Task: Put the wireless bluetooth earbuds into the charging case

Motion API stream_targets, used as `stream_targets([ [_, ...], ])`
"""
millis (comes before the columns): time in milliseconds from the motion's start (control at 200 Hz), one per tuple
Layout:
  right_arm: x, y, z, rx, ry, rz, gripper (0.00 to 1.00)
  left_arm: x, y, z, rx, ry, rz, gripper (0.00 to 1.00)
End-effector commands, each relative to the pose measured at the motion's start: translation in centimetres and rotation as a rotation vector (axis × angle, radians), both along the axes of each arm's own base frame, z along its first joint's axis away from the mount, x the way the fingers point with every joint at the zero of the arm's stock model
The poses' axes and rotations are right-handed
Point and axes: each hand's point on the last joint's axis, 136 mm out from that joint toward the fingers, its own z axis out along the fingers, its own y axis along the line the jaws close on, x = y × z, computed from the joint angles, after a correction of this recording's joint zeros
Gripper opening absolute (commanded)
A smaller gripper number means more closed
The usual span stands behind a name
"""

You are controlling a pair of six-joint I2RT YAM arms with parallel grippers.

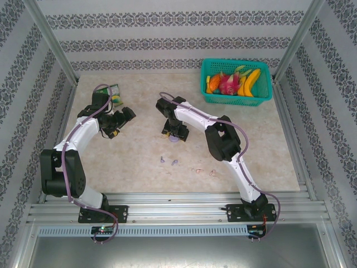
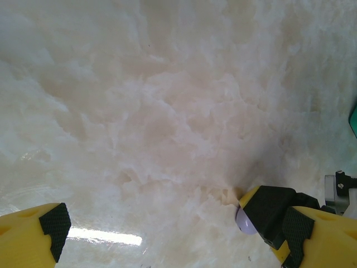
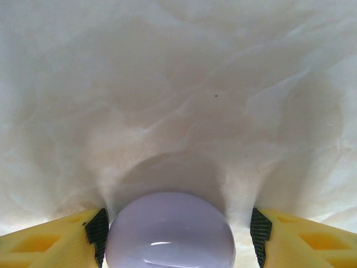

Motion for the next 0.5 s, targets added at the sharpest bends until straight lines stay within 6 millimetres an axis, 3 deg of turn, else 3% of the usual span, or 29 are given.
stream_targets([
  [0,-0.66,0.30,-0.61,-0.022,0.028,-0.021,0.70,-0.02,0.33,-0.52,-0.009,0.006,0.009,1.00],
  [495,-0.58,0.72,-1.26,-0.017,0.031,-0.012,0.66,0.03,0.28,-0.57,-0.011,0.006,0.010,1.00],
])
